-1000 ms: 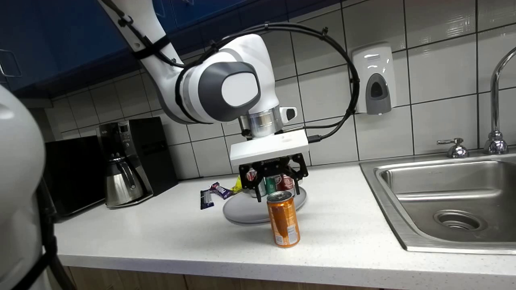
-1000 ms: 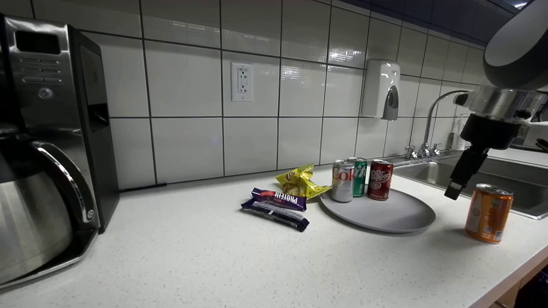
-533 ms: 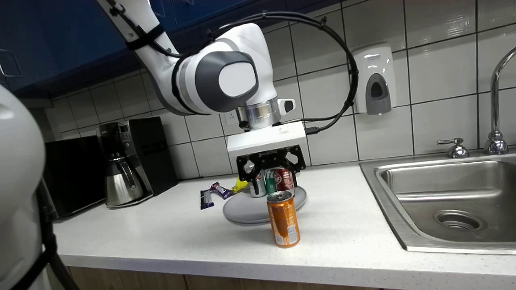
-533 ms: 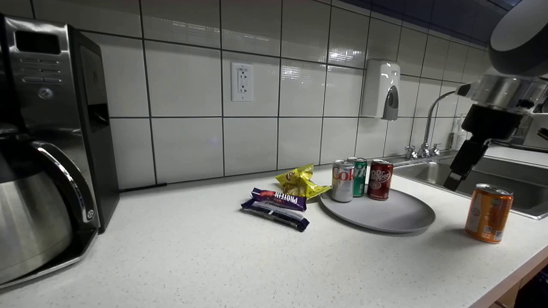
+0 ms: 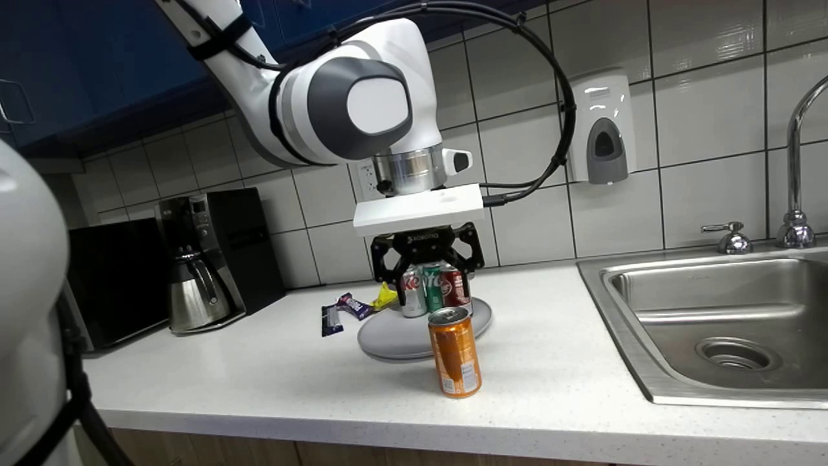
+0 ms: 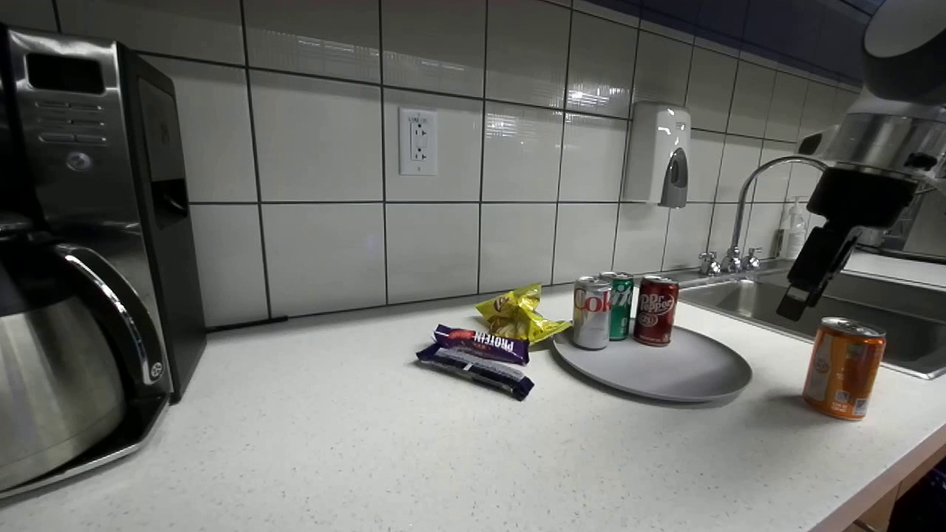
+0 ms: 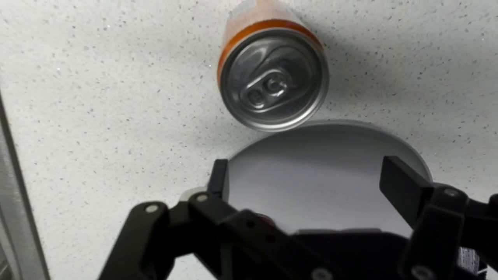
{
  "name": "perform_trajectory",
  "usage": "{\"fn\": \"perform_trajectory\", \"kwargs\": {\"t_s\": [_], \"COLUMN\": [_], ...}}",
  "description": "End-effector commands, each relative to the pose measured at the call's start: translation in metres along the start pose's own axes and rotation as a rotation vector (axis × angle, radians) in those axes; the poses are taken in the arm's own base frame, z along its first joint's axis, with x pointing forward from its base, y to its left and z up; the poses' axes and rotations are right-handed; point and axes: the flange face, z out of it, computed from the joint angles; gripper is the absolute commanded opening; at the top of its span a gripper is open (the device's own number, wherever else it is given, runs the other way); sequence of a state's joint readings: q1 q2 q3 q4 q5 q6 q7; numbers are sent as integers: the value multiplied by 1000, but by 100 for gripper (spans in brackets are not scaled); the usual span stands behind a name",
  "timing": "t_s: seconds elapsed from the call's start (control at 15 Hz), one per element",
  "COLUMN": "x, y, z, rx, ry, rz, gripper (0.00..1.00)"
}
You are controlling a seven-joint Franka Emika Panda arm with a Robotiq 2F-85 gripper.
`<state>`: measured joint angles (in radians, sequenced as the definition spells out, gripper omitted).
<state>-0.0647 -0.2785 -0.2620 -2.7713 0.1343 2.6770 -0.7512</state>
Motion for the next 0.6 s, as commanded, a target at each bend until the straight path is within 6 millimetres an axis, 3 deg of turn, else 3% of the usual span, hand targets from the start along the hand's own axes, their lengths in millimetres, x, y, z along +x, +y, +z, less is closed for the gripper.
{"fn": "perform_trajectory", "kwargs": {"t_s": [0.0,0.53], "x": [-7,-17], "y": [3,7], "z": [-13,-14], "rx": [-4,-11], "ry": [-15,-83], "rz": [32,38], "gripper": [100,100]}}
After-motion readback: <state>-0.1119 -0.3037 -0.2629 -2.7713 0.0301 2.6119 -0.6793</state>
